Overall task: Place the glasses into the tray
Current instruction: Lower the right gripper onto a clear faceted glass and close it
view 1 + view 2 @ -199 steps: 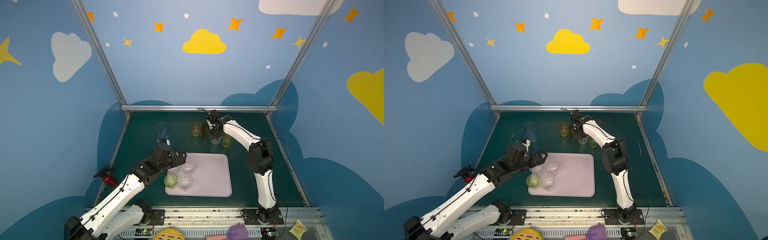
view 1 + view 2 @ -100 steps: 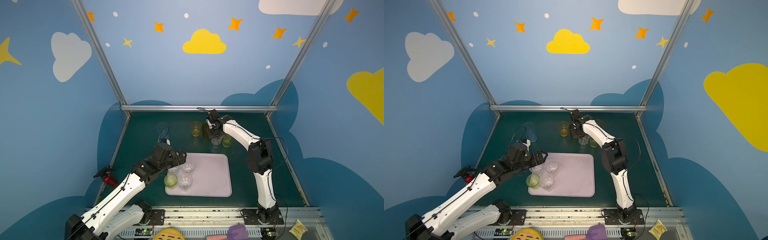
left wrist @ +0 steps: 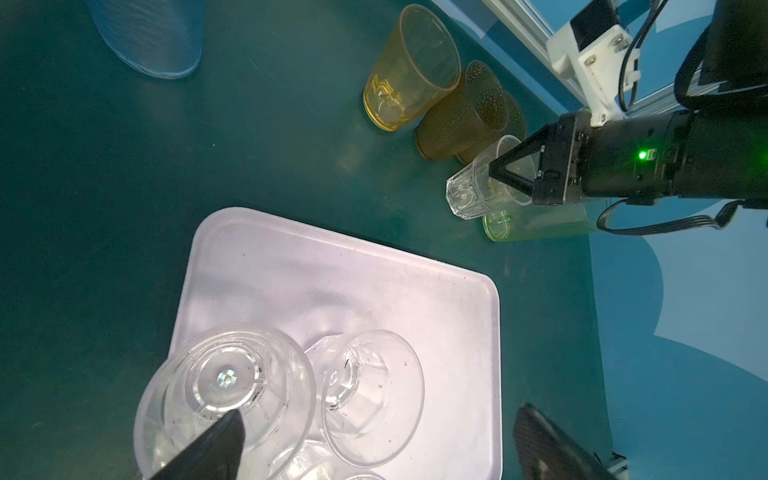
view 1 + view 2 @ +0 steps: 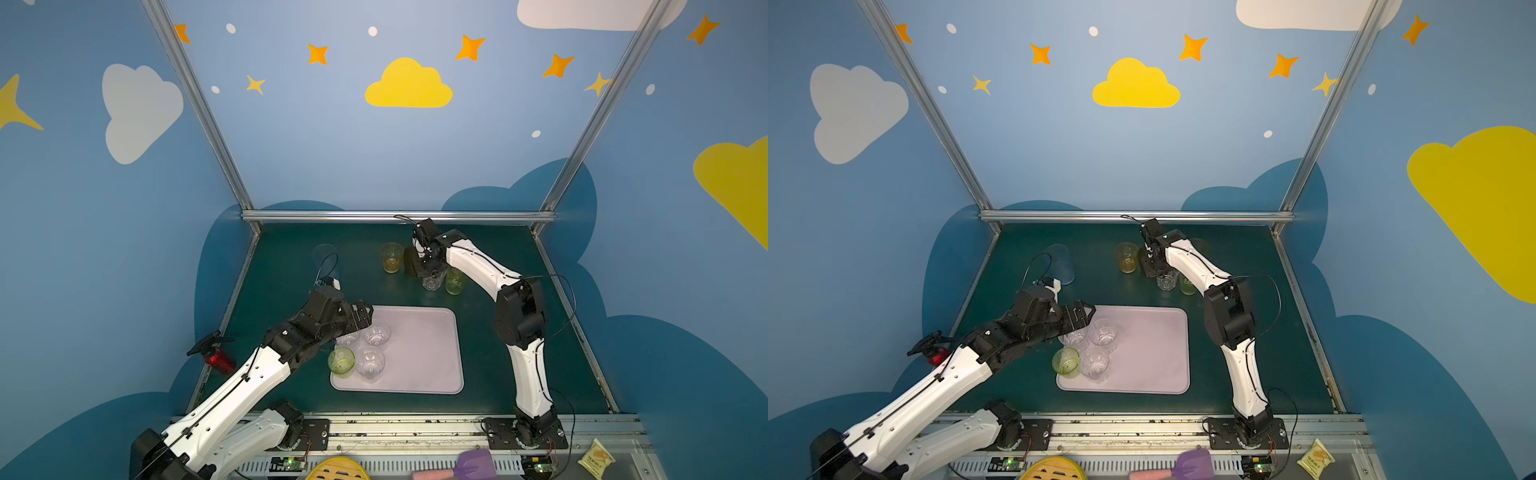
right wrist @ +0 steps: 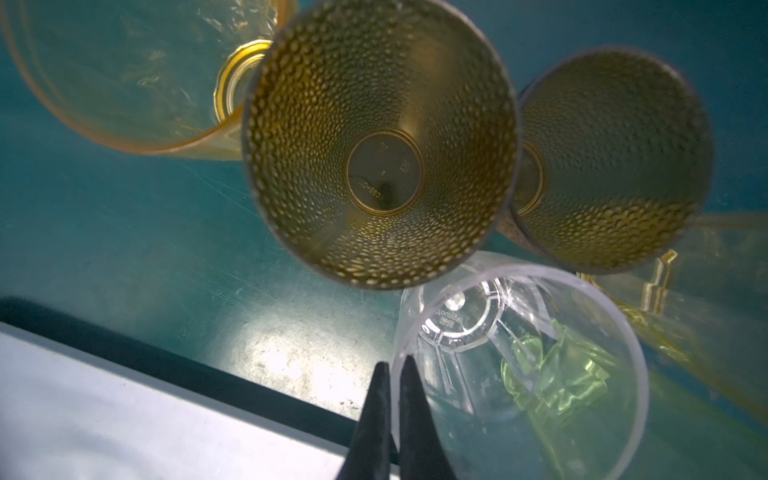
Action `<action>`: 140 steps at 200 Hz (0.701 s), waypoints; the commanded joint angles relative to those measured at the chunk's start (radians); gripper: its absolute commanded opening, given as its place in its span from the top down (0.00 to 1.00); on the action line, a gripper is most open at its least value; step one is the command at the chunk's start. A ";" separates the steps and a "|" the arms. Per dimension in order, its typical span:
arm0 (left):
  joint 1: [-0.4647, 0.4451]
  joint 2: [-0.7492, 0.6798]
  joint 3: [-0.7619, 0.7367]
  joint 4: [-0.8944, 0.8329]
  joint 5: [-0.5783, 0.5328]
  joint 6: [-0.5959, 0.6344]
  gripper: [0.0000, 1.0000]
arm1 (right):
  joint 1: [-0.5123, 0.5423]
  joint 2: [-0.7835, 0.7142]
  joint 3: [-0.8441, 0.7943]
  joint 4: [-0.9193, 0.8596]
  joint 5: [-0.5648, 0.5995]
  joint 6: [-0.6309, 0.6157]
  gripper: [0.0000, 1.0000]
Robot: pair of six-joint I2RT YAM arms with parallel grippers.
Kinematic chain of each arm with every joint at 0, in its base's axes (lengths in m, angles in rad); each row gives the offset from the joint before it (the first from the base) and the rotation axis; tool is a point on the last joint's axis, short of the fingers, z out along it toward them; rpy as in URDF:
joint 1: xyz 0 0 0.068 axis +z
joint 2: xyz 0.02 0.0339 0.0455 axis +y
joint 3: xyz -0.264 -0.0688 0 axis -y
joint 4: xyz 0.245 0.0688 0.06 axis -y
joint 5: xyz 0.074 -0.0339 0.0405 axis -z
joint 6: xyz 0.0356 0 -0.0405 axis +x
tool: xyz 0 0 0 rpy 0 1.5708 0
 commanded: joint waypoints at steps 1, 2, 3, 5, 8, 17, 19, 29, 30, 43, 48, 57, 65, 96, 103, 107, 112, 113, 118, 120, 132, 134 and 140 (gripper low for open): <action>0.004 -0.012 -0.014 0.008 -0.013 0.004 0.00 | 0.008 -0.048 -0.003 -0.019 -0.037 0.016 1.00; 0.004 -0.013 -0.014 0.009 -0.013 0.003 0.00 | 0.008 -0.049 -0.003 -0.019 -0.037 0.017 1.00; 0.004 -0.013 -0.015 0.009 -0.013 0.004 0.00 | 0.009 -0.049 -0.003 -0.019 -0.037 0.017 1.00; 0.004 -0.013 -0.015 0.009 -0.013 0.003 0.00 | 0.010 -0.050 -0.003 -0.019 -0.039 0.018 1.00; 0.003 -0.013 -0.015 0.009 -0.013 0.004 0.00 | 0.009 -0.052 -0.003 -0.019 -0.039 0.018 1.00; 0.004 -0.013 -0.017 0.007 -0.013 0.004 0.00 | 0.010 -0.056 -0.003 -0.020 -0.042 0.018 1.00; 0.004 -0.014 -0.016 0.007 -0.012 0.003 0.00 | 0.010 -0.056 -0.004 -0.019 -0.042 0.018 1.00; 0.004 -0.015 -0.017 0.005 -0.013 0.004 0.00 | 0.012 -0.059 -0.004 -0.020 -0.046 0.020 1.00; 0.004 -0.015 -0.017 0.005 -0.013 0.003 0.00 | 0.012 -0.060 -0.004 -0.020 -0.045 0.020 1.00; 0.003 -0.018 -0.021 0.004 -0.015 0.004 0.00 | 0.013 -0.064 -0.006 -0.021 -0.050 0.021 1.00; 0.004 -0.021 -0.022 0.004 -0.016 0.004 0.00 | 0.013 -0.064 -0.006 -0.021 -0.051 0.023 1.00; 0.004 -0.024 -0.024 0.004 -0.015 0.004 0.00 | 0.016 -0.068 -0.008 -0.022 -0.055 0.022 1.00; 0.004 -0.029 -0.026 0.005 -0.015 0.003 0.00 | 0.018 -0.072 -0.009 -0.022 -0.058 0.024 1.00; 0.006 -0.044 -0.034 0.009 -0.025 0.009 0.00 | 0.026 -0.091 -0.020 -0.020 -0.063 0.026 1.00; 0.004 -0.044 -0.035 0.008 -0.027 0.009 0.00 | 0.027 -0.097 -0.024 -0.018 -0.063 0.026 1.00; 0.005 -0.045 -0.034 0.007 -0.028 0.009 0.00 | 0.028 -0.100 -0.026 -0.019 -0.064 0.026 1.00; 0.005 -0.045 -0.034 0.007 -0.028 0.010 0.00 | 0.030 -0.104 -0.027 -0.017 -0.064 0.026 1.00; 0.003 -0.045 -0.034 0.007 -0.028 0.011 0.00 | 0.030 -0.105 -0.029 -0.017 -0.064 0.027 1.00; 0.005 -0.044 -0.035 0.007 -0.028 0.011 0.00 | 0.032 -0.110 -0.031 -0.016 -0.064 0.027 1.00; 0.005 -0.044 -0.035 0.007 -0.027 0.011 0.00 | 0.032 -0.112 -0.033 -0.016 -0.065 0.028 1.00; 0.006 -0.041 -0.035 0.005 -0.029 0.012 0.00 | 0.036 -0.122 -0.040 -0.013 -0.067 0.028 1.00; 0.005 -0.040 -0.034 0.003 -0.029 0.011 0.00 | 0.037 -0.126 -0.040 -0.013 -0.067 0.028 1.00; 0.005 -0.039 -0.034 0.003 -0.030 0.011 0.00 | 0.039 -0.130 -0.044 -0.012 -0.066 0.028 1.00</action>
